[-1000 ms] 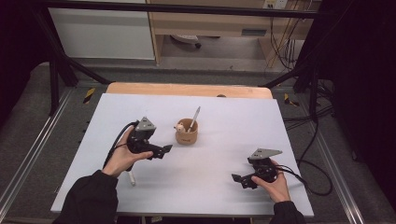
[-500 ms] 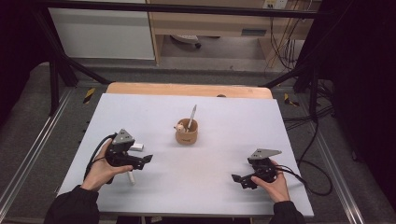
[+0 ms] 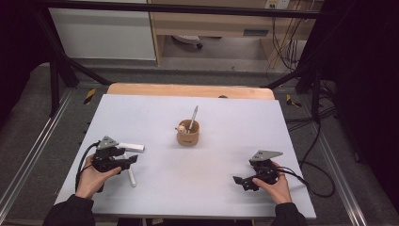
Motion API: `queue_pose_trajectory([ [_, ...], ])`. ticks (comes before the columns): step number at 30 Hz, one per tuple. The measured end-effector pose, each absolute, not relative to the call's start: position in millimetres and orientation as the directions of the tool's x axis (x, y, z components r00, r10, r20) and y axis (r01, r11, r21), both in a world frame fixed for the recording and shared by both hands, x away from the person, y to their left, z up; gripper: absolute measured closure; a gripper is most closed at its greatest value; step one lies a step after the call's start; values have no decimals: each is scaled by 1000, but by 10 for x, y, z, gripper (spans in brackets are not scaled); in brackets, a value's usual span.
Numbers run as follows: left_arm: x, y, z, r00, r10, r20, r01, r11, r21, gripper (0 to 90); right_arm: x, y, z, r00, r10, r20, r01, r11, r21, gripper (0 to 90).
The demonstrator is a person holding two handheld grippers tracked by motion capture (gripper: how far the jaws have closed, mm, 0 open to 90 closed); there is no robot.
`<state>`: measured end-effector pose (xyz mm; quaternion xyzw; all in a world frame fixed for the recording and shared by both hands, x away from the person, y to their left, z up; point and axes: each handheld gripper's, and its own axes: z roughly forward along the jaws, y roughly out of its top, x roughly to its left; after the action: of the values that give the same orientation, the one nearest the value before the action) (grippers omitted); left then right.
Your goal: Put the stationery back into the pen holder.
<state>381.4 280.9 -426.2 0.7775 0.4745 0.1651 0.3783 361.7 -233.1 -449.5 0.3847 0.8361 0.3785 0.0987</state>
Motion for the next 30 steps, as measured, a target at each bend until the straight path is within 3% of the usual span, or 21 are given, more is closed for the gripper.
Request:
queue_pose_trajectory([
  [16,4048,3111,-4282,367,929,-43,619,-209,757,842,3617,-2326,-4501,-684,719,127,570,417,708,15],
  [20,4113,3163,-4300,346,938,-31,619,-204,758,889,3617,-2324,-4504,-684,719,121,569,423,705,14],
  [30,4239,3205,-4394,333,942,-38,622,-189,760,893,3619,-2323,-4506,-685,718,125,571,423,704,14],
])
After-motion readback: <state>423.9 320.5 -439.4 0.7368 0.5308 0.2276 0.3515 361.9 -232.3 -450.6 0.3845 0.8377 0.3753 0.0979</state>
